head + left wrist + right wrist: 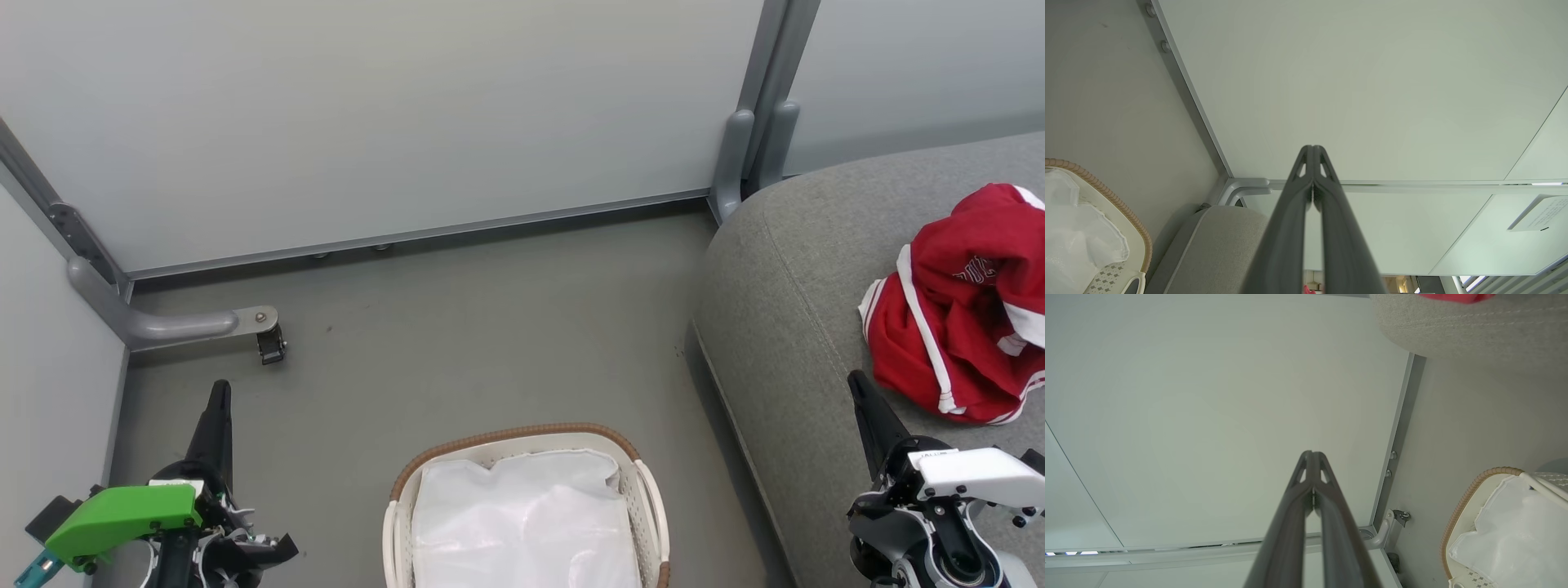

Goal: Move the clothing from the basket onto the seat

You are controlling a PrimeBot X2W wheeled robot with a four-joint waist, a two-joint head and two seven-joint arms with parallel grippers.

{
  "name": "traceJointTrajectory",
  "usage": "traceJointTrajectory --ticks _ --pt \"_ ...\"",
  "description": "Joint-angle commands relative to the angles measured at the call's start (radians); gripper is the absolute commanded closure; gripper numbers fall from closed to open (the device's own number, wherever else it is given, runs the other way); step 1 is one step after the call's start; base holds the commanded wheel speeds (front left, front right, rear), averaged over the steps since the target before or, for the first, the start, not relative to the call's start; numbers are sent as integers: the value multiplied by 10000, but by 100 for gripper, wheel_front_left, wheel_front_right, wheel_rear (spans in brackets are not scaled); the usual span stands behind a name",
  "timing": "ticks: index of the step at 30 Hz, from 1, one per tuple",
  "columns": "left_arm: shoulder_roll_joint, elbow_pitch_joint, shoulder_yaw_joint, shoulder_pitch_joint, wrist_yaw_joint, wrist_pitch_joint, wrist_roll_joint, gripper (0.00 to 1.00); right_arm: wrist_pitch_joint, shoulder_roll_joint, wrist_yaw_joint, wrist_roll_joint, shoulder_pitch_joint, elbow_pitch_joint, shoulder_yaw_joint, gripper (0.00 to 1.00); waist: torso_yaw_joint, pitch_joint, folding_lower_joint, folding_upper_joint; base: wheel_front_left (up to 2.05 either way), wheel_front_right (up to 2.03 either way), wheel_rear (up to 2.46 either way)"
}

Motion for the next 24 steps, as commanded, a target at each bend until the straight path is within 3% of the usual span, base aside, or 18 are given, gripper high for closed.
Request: traceJointTrajectory --ticks 1,24 --pt "69 -16 22 -127 -39 44 -34 100 32 -28 0 38 -88 -25 -24 100 0 0 0 0 0 0 0" --pt "69 -17 21 -126 -39 43 -35 100 31 -28 0 39 -88 -25 -22 100 0 0 0 0 0 0 0"
